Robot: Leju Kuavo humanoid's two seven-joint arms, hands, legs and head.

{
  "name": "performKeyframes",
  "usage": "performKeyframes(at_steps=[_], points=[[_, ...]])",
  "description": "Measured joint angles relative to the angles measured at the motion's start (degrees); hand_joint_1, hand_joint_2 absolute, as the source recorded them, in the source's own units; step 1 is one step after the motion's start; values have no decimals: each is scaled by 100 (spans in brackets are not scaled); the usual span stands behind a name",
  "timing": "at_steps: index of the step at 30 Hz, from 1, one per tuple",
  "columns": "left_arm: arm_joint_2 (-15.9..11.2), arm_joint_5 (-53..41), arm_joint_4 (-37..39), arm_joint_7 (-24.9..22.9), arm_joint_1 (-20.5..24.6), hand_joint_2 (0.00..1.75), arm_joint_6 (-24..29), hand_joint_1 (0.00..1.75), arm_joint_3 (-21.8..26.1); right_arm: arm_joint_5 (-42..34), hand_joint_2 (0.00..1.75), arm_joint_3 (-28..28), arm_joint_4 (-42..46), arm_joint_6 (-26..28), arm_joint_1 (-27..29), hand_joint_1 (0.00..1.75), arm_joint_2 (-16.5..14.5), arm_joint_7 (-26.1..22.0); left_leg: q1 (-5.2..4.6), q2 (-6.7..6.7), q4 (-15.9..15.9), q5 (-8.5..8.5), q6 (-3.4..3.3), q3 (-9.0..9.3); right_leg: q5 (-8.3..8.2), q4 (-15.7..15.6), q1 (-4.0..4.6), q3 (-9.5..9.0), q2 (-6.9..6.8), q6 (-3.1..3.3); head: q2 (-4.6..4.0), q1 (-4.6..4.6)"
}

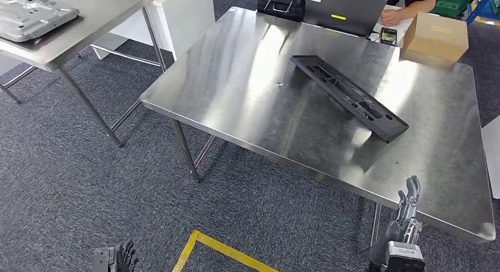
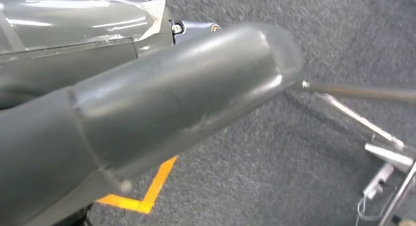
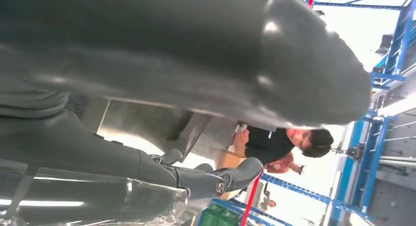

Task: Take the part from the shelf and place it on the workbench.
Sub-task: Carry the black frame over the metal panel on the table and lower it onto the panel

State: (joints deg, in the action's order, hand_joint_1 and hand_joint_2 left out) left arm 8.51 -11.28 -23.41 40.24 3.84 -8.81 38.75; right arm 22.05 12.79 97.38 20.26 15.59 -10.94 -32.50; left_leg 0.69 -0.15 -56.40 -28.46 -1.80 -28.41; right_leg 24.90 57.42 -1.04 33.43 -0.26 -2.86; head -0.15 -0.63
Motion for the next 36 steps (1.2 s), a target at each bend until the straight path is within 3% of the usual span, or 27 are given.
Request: performKeyframes(at_steps=[2, 4, 5, 6, 7, 8, 10, 11, 13, 15, 16, 19, 20, 21, 22, 23, 25, 27, 29, 31, 33, 35, 36], points=[[-2, -1, 7, 0, 8, 0, 3, 0, 24, 15, 0, -1, -1, -2, 6, 0, -1, 0, -5, 30, 26, 126, -115, -123, 379, 461, -8, 217, 10, 69, 0, 20], [-12, -1, 12, 0, 6, 0, 2, 0, 55, 21, 0, -1, -6, -4, 9, 0, -1, 0, -32, 37, 20, 237, -159, -278, 832, 1202, -7, 453, 12, 128, 0, 42], [-12, 0, 16, 0, 4, 0, 0, 0, 75, 23, 0, -1, -13, -6, 9, 0, 1, 0, -45, 39, 16, 293, -163, -356, 941, 1477, -6, 497, 12, 115, 0, 41], [-11, 0, 22, 0, 1, 0, -3, 0, 96, 25, 0, -1, -21, -9, 8, 0, 3, 0, -57, 40, 13, 346, -162, -427, 940, 1561, -4, 444, 12, 78, 0, 43], [-9, 1, 27, 0, -3, 0, -7, 0, 114, 27, 0, 0, -31, -13, 5, 0, 4, 0, -65, 39, 11, 396, -156, -489, 854, 1437, 2, 286, 12, 32, 0, 44], [-8, 3, 32, 0, -8, 0, -10, 0, 129, 32, 0, 3, -40, -16, -1, 0, 5, -1, -71, 37, 8, 444, -144, -546, 725, 1103, 9, 20, 12, -6, 0, 44], [-8, 7, 37, 0, -18, 0, -19, 0, 151, 43, 0, 13, -51, -21, -27, 0, 5, -3, -87, 32, -1, 534, -102, -630, 572, 220, 42, -581, 13, -1, 0, 44], [-8, 10, 39, 1, -25, 0, -24, 0, 160, 49, 0, 19, -55, -21, -38, 0, 5, -5, -96, 31, -2, 579, -73, -652, 550, -99, 61, -759, 14, 30, 0, 41], [-9, 14, 40, 1, -43, 0, -40, 0, 172, 56, 0, 25, -67, -21, -53, 0, 4, -8, -101, 30, 2, 658, -11, -672, 542, -305, 97, -821, 19, 100, 0, 36], [-17, 27, 40, 1, -77, 0, -61, 0, 192, 63, 0, 38, -86, -21, -66, 0, 0, -10, -81, 21, -33, 641, 60, -711, 461, -310, 52, -750, 15, 194, 0, 36], [-21, 34, 40, 1, -96, 0, -70, 0, 205, 65, 0, 48, -97, -21, -75, 0, -3, -10, -67, 13, -141, 505, 92, -763, 407, -317, 29, -710, 9, 255, 0, 25], [-25, 49, 40, 0, -127, 0, -91, 0, 254, 72, 0, 94, -137, -21, -97, 0, -5, -13, -16, -1, -1094, -303, 173, -1051, 253, -311, 19, -560, -10, 363, 0, 2], [-27, 50, 40, 0, -131, 0, -98, 0, 266, 72, 0, 109, -157, -21, -104, 0, -5, -16, 3, -1, -1450, -480, 205, -1124, 208, -300, 25, -505, -14, 364, 0, 2], [-30, 50, 40, 0, -137, 0, -104, 0, 276, 67, 0, 119, -180, -21, -114, 0, -4, -21, 27, 0, -1666, -523, 236, -1128, 166, -283, 27, -448, -17, 353, 0, 2], [-33, 50, 40, 0, -142, 0, -113, 0, 284, 60, 0, 126, -205, -21, -127, 0, -3, -29, 56, 0, -1694, -444, 266, -1039, 133, -259, 25, -382, -18, 339, 0, 0], [-34, 50, 39, 0, -145, 0, -119, 0, 292, 51, 0, 133, -233, -16, -143, 0, 1, -39, 88, 2, -1509, -283, 290, -845, 107, -225, 17, -317, -17, 319, 0, 0], [-35, 49, 36, 0, -138, 0, -123, 0, 302, 31, 0, 151, -276, 13, -174, 0, 7, -62, 131, -1, -761, -54, 323, -287, 80, -137, 10, -205, -16, 276, 0, -4], [-33, 45, 32, 1, -118, 0, -116, 0, 305, -13, 0, 184, -292, 41, -199, 0, 9, -74, 119, -16, -200, -86, 306, 50, 44, -69, 27, -124, -17, 214, 0, 0], [-32, 33, 32, 1, -107, 0, -100, 0, 308, -173, 0, 216, -293, -16, -210, 0, 9, -41, 74, -14, -89, -129, 228, 43, -24, -59, 45, -58, -6, 114, 0, 8], [-23, 16, 34, 1, -100, 0, -89, 0, 313, -366, 0, 230, -293, -121, -212, 0, 10, 9, 55, 43, -57, -69, 100, -18, 16, 56, 31, 60, 12, 49, 0, 11], [-19, 8, 36, 2, -92, 0, -85, 0, 317, -447, 0, 239, -294, -171, -211, 0, 15, 29, 48, 123, -29, 10, -19, -87, 322, 578, 10, 323, 18, 73, 0, 32], [-21, 16, 36, 2, -94, 0, -82, 0, 334, -462, 0, 251, -306, -181, -203, 0, 26, 30, 19, 199, -31, 65, -71, -170, 690, 1354, 11, 642, 19, 91, 0, 51], [-16, 23, 36, 2, -97, 0, -83, 0, 350, -464, 0, 256, -316, -182, -194, 0, 37, 28, 6, 241, -33, 88, -79, -204, 781, 1594, 12, 711, 18, 73, 0, 51]])
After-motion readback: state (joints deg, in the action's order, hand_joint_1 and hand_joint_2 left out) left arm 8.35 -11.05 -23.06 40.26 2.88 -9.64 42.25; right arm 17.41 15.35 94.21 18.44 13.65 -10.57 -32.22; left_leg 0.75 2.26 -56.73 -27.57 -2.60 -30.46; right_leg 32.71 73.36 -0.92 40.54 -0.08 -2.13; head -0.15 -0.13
